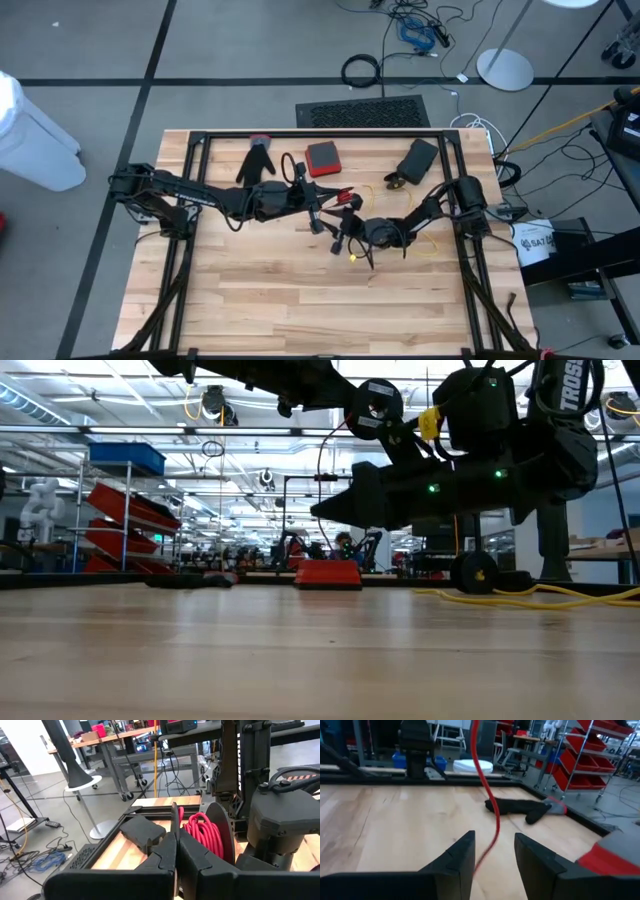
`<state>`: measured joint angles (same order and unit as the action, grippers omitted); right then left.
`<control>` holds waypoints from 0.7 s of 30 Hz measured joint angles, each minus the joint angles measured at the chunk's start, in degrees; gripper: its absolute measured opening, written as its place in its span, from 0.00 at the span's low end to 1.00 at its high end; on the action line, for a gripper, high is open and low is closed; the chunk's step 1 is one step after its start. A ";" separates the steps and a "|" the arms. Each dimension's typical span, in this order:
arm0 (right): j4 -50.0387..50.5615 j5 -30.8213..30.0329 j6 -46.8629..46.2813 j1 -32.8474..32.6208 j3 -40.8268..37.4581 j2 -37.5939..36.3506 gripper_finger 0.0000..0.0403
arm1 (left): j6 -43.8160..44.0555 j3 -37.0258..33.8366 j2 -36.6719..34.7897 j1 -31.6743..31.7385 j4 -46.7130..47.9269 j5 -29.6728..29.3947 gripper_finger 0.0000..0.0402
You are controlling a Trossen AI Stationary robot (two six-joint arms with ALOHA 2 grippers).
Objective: Coil cords
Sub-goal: Coil the red wire onto the spool
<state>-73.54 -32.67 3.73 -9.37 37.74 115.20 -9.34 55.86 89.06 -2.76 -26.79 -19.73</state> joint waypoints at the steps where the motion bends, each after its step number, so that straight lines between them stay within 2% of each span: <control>1: -0.04 -0.02 0.28 0.00 0.42 0.00 0.31 | 0.02 0.00 0.00 0.00 -0.02 0.00 0.02; 5: 0.23 0.02 1.58 0.08 1.85 0.00 0.30 | 0.06 0.00 0.00 0.00 -0.02 -0.01 0.02; 8: 1.50 -0.22 1.43 0.48 2.10 0.00 0.26 | 0.06 0.00 0.00 0.00 -0.02 0.00 0.02; 16: 3.37 -0.34 1.91 0.52 2.10 0.00 0.02 | 0.06 0.00 0.02 0.00 0.32 0.00 0.02; 21: 6.53 -1.78 0.83 0.55 2.08 0.00 0.01 | 0.03 0.00 0.02 -0.20 1.21 0.01 0.02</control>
<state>-67.00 -34.45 4.56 -8.82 39.81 115.20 -9.31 55.86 89.08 -2.97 -25.58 -19.72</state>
